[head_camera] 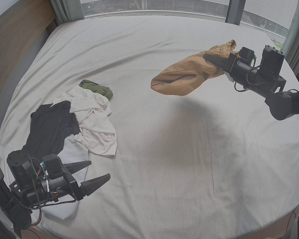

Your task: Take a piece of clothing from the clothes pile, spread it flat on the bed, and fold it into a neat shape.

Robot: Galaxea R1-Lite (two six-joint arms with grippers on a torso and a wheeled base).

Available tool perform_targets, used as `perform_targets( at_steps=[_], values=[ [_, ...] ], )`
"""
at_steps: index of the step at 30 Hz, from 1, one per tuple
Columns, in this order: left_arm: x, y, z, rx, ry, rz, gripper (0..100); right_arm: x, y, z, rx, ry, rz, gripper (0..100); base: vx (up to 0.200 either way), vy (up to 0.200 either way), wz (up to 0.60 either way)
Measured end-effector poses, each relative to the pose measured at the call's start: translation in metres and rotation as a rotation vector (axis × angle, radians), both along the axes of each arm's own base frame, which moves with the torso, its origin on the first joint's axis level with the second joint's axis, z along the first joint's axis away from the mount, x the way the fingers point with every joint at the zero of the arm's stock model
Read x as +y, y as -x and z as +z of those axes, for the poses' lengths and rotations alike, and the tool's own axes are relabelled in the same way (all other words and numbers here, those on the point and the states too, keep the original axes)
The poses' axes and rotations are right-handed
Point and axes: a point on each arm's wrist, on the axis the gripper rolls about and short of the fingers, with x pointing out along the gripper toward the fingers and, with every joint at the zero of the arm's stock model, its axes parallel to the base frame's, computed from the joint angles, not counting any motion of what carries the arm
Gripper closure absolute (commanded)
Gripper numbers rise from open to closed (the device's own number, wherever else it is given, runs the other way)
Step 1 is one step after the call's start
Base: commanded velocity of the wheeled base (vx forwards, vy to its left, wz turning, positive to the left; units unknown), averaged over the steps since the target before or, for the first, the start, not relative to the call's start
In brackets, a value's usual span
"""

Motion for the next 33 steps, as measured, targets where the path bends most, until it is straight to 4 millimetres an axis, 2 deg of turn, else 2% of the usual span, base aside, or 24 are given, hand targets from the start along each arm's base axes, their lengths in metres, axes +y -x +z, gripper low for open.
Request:
perform_targets(
  at_steps=[8,13,17,22,27,33],
  values=[
    [0.001,0.001,-0.001,0.011,0.001,0.003,0,0.008,-0.034,0.011,-0.021,-0.005,-0.002,100,0.000,0.000,0.00],
    [0.001,0.002,-0.002,0.018,0.000,0.004,0,0.014,-0.057,0.007,-0.038,-0.012,-0.013,100,0.000,0.000,0.00],
    [0.002,0.002,-0.003,0.022,-0.001,0.005,0,0.022,-0.078,-0.012,-0.022,-0.012,-0.034,100,0.000,0.000,0.00],
    [0.002,0.003,-0.003,0.036,0.010,-0.001,0,0.032,-0.100,-0.055,0.054,0.010,-0.044,100,0.000,0.000,0.00],
    [0.003,0.004,-0.003,0.039,0.013,-0.002,0,0.034,-0.105,-0.091,0.141,0.043,-0.046,100,0.000,0.000,0.00],
    [0.004,0.004,-0.003,0.038,0.014,0.001,0,0.029,-0.100,-0.124,0.227,0.097,-0.054,100,0.000,0.000,0.00]
  ],
)
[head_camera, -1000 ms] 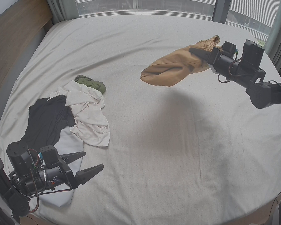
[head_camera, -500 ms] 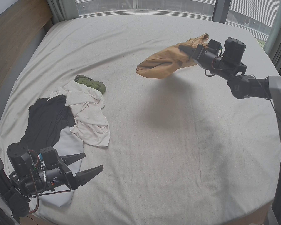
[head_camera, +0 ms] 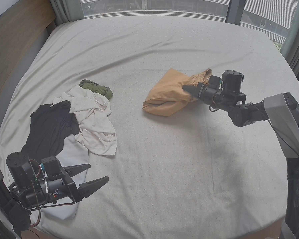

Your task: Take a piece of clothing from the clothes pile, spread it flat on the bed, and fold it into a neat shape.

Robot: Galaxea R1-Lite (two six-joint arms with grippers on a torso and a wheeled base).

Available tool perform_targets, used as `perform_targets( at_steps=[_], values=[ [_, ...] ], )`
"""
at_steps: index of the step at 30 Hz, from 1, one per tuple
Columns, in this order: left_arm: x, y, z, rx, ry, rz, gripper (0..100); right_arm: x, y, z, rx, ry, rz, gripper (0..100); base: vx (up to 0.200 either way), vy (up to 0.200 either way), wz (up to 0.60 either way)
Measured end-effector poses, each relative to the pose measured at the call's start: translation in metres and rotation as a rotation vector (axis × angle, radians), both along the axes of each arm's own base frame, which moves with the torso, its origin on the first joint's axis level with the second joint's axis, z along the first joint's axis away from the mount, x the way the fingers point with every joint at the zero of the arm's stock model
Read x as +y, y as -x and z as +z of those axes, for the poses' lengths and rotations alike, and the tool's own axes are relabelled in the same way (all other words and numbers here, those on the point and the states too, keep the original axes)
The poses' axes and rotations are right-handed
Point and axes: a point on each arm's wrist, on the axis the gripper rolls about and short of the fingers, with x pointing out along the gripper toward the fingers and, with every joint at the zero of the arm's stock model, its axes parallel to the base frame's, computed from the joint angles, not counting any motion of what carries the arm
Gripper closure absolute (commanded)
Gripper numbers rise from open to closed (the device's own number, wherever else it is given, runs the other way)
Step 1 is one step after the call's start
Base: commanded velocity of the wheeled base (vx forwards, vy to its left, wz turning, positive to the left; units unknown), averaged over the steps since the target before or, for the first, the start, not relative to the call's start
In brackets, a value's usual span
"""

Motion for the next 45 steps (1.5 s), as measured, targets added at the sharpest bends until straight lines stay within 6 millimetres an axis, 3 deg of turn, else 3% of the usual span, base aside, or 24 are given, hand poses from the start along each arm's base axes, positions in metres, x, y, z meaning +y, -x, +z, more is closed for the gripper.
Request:
perform_targets(
  at_steps=[8,9,19,25,30,36,45],
  values=[
    [0.000,0.000,0.000,-0.003,0.001,0.001,0,-0.007,0.015,-0.030,0.037,0.042,-0.002,100,0.000,0.000,0.00],
    [0.000,-0.001,0.001,-0.003,0.001,0.001,0,-0.008,0.016,-0.033,0.040,0.045,-0.002,0,0.000,0.000,0.00],
    [0.000,0.000,0.001,-0.004,0.001,0.001,0,-0.012,0.032,-0.053,0.110,0.079,-0.025,0,0.000,0.000,0.00],
    [0.000,-0.001,0.001,-0.005,0.002,0.002,0,-0.022,0.057,-0.059,0.167,0.123,-0.032,0,0.000,0.000,0.00],
    [0.000,0.001,0.003,-0.009,0.009,0.001,0,-0.038,0.089,-0.057,0.212,0.167,-0.043,0,0.000,0.000,0.00],
    [-0.001,0.006,0.011,-0.009,0.054,-0.005,0,-0.057,0.134,-0.033,0.175,0.184,-0.062,0,0.000,0.000,0.00],
    [-0.010,0.031,0.043,-0.032,0.211,-0.070,0,-0.074,0.209,0.033,0.008,0.154,-0.072,0,0.000,0.000,0.00]
  ],
)
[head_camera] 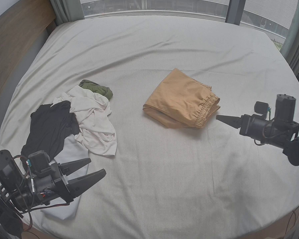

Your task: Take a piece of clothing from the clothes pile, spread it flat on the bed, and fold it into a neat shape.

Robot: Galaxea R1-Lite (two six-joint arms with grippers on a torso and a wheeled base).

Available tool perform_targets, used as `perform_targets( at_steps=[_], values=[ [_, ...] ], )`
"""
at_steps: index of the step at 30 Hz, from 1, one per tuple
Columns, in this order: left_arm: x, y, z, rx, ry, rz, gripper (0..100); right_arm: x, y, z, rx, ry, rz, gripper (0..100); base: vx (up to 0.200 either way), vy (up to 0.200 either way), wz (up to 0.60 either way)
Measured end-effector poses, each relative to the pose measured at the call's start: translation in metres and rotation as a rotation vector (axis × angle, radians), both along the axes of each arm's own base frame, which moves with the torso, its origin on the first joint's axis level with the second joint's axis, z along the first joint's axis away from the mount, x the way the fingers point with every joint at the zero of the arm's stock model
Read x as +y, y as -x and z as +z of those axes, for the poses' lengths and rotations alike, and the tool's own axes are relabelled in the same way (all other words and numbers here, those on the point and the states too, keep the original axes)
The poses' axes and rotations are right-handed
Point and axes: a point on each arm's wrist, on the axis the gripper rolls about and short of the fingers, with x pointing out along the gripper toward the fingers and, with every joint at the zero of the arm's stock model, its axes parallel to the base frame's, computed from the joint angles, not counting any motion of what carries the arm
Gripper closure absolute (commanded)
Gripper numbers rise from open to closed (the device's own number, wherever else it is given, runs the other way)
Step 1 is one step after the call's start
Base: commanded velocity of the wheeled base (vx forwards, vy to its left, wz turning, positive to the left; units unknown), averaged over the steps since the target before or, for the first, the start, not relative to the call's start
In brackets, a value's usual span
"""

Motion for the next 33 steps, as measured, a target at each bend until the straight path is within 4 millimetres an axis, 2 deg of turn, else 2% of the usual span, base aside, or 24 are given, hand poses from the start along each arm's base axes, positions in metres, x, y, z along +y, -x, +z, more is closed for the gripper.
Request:
perform_targets(
  at_steps=[8,15,23,33],
  values=[
    [0.002,0.031,0.023,-0.040,0.070,-0.046,0,-0.009,0.070,0.044,-0.099,-0.018,0.024,0,0.000,0.000,0.00],
    [0.012,0.058,0.033,-0.061,0.090,-0.060,0,-0.016,0.119,0.060,-0.170,-0.034,0.050,0,0.000,0.000,0.00],
    [0.027,0.089,0.027,-0.031,0.040,-0.063,0,-0.023,0.154,0.058,-0.207,-0.040,0.070,0,0.000,0.000,0.00],
    [0.046,0.128,0.014,-0.044,0.001,-0.055,0,-0.037,0.196,0.035,-0.238,-0.041,0.034,0,0.000,0.000,0.00]
  ],
)
